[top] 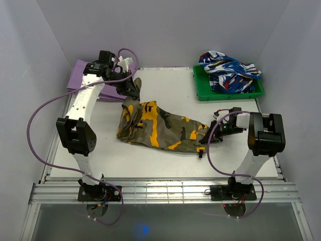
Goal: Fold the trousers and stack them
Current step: Fold the trousers
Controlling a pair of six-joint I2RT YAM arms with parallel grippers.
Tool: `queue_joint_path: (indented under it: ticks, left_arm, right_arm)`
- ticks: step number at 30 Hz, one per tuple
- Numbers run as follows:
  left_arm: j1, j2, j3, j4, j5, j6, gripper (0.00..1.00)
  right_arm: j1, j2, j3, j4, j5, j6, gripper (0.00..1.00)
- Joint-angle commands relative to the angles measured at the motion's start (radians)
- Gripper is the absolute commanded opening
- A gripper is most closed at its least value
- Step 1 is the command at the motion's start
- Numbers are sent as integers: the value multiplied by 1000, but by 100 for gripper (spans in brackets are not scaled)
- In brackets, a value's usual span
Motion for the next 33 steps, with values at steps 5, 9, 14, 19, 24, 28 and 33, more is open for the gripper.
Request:
queue_joint_path:
  ticks: [5,9,14,19,24,28,33]
  left_arm:
    - [-210,-22,-11,134,-149,-173,0]
    - [-311,-16,-60,232,-210,-228,0]
    - [-439,42,-103,304,-261,-302,0]
    - [-525,107,-102,373,-312,-378,0]
    - [-588,136,-122,408,-341,-435,0]
    - [-635,152,-122,416,-364,-472,0]
    - [-689,185,-97,418,-379,-524,0]
  right_arm:
    - [-1,32,31,43,117,-23,8]
    - [-1,40,38,40,114,-21,8]
    - [-7,46,44,23,121,-26,8]
    - [-15,46,48,14,125,-28,8]
    - [-15,45,49,14,129,-26,8]
    - [-15,43,43,15,131,-25,8]
    - [-15,31,34,23,138,-21,8]
